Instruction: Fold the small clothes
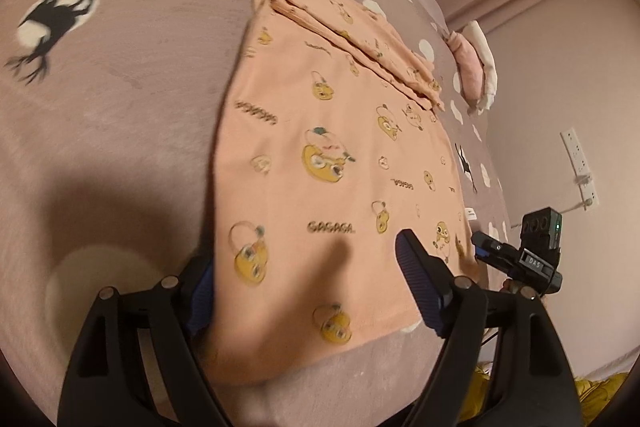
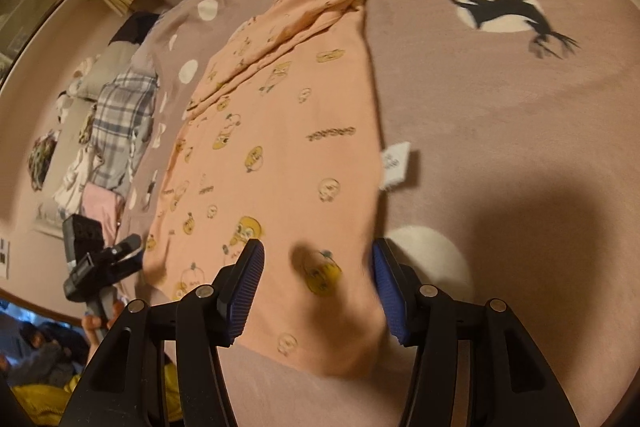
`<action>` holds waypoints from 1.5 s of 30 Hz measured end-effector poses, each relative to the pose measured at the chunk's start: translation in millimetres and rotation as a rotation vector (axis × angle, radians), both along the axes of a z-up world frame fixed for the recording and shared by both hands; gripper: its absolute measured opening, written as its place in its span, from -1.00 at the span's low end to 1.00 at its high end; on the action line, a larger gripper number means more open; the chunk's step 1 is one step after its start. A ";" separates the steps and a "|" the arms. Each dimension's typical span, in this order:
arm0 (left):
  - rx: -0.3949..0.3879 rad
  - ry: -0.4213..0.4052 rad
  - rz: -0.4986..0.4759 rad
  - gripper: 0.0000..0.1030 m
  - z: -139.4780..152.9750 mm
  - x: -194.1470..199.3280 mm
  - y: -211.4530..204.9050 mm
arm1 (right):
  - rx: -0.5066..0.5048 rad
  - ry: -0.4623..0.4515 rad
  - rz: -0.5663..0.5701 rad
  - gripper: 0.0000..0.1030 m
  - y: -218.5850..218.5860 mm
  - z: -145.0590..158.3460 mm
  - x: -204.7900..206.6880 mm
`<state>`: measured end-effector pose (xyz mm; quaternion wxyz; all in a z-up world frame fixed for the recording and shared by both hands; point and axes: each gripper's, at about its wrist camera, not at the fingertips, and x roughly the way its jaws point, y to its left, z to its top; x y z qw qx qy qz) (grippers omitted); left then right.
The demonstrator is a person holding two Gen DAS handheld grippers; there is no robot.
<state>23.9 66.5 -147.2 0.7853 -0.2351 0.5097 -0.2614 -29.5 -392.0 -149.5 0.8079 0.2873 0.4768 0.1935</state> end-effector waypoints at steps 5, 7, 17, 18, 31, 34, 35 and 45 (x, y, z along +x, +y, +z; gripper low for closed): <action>-0.022 0.009 -0.039 0.55 -1.8 19.3 -16.9 | 0.047 -0.011 0.011 0.06 1.1 -3.3 20.7; -0.028 0.014 -0.048 0.55 -2.7 26.6 -23.6 | 0.074 -0.013 0.010 0.06 0.1 -4.6 29.9; -0.067 0.047 -0.027 0.55 -3.9 47.7 -32.1 | 0.174 -0.017 -0.011 0.06 3.2 -10.9 57.1; -0.066 0.042 -0.025 0.54 -3.3 45.9 -31.4 | 0.174 -0.020 -0.013 0.06 3.2 -10.3 55.2; -0.074 0.038 -0.050 0.21 -7.7 0.2 -25.2 | 0.200 -0.006 0.030 0.03 9.8 -13.8 3.6; -0.094 0.045 -0.061 0.21 -8.2 -12.8 -24.5 | 0.191 0.004 0.039 0.03 14.8 -12.5 -7.5; -0.098 0.046 -0.062 0.21 -8.0 -16.3 -24.0 | 0.186 0.006 0.043 0.03 17.7 -11.6 -11.0; -0.084 0.094 -0.008 -0.23 -13.8 -3.9 -24.7 | 0.091 -0.002 0.035 -0.25 33.3 -9.2 -8.2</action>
